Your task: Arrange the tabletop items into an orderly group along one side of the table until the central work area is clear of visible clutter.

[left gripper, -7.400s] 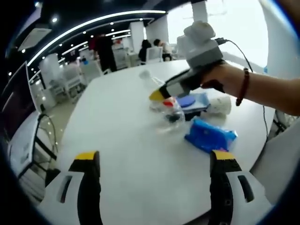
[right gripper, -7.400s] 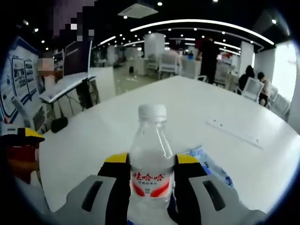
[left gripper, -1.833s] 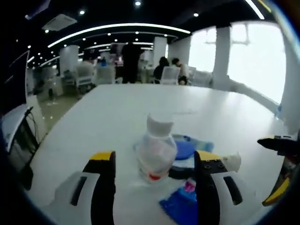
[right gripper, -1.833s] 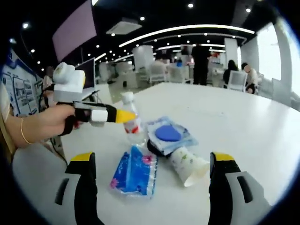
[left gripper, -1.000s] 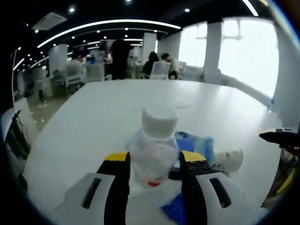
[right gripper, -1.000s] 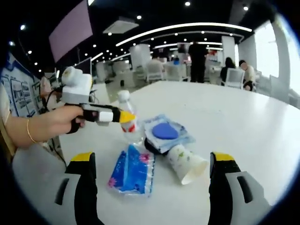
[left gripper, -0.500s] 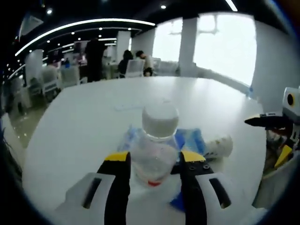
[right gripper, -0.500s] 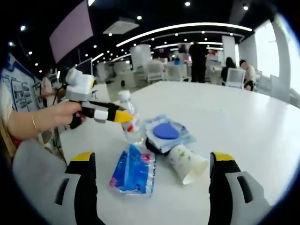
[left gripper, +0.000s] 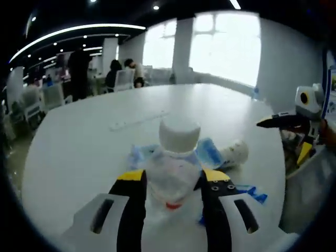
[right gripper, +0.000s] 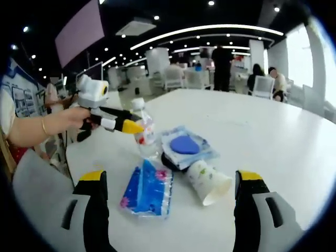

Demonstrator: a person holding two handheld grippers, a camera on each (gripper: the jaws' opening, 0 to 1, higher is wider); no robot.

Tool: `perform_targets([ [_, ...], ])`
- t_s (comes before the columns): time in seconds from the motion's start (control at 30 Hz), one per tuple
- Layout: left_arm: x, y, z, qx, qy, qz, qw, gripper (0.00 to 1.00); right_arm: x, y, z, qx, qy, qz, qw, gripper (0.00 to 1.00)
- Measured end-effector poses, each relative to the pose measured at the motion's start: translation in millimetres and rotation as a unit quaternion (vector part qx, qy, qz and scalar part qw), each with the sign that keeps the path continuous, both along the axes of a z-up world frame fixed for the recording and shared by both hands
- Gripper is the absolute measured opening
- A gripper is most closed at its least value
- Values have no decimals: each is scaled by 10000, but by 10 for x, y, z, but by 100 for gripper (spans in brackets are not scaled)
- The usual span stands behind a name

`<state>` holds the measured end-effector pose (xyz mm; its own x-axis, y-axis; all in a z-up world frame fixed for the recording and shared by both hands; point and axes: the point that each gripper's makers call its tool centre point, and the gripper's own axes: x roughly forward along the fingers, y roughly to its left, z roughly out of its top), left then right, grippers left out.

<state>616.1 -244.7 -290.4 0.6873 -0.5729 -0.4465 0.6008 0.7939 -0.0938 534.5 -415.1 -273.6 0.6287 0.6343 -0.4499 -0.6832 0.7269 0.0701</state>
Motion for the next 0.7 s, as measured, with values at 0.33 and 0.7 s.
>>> perform_targets([
  [0.33,36,59,8,35,-193,412,9990,47,2,-11,-20,-52,19,-3,10000,100],
  [0.7,1,27,-1,-418,-289,1163,9919,59,-20,-3,-42,-110,64,26,9999,100],
])
